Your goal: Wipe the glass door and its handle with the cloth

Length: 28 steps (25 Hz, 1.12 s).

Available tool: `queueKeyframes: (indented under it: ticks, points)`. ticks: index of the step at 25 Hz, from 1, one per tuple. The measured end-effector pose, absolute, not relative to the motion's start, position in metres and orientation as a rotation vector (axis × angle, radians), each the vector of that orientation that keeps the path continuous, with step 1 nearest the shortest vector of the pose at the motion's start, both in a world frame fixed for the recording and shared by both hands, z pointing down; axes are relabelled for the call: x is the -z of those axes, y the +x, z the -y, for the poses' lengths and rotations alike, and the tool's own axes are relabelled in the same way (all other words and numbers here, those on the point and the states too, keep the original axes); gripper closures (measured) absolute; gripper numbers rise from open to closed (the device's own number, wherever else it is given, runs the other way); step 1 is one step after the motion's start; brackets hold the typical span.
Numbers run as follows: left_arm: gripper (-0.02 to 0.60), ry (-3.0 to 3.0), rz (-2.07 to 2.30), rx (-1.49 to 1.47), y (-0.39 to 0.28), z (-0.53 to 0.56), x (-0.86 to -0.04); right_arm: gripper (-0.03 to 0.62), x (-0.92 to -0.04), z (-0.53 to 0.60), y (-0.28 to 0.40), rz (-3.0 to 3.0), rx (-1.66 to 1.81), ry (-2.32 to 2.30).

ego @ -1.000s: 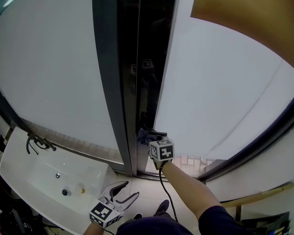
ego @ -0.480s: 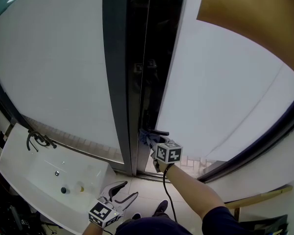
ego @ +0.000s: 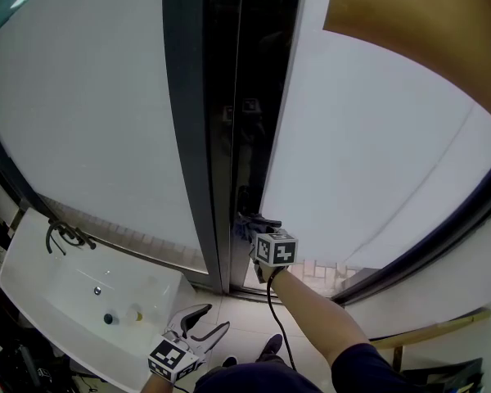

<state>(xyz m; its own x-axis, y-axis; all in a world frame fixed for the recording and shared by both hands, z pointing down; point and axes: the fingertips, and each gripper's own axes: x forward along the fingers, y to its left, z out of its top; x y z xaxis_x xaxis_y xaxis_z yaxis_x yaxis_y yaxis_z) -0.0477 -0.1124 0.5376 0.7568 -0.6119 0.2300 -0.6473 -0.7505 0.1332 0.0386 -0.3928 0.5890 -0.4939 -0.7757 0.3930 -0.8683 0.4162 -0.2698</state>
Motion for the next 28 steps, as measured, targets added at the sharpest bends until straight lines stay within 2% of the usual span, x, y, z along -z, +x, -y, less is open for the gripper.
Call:
queueKeyframes:
  ticks: [6, 11, 18, 28]
  points:
    - [0.357, 2.746, 1.004, -0.250, -0.048, 0.116, -0.539, 0.442, -0.654, 0.383, 0.088, 2.325, -0.851, 1.510]
    - [0.357, 2.734, 0.997, -0.255, -0.048, 0.117, -0.540, 0.442, -0.679, 0.365, 0.075, 2.343, -0.877, 1.400]
    - [0.357, 2.728, 1.010, -0.283, -0.051, 0.117, -0.542, 0.442, -0.662, 0.377, 0.012, 2.466, -0.847, 1.238]
    - [0.359, 2.694, 1.033, -0.316, -0.061, 0.114, -0.550, 0.444, -0.640, 0.396, 0.030, 2.571, -1.000, 1.408]
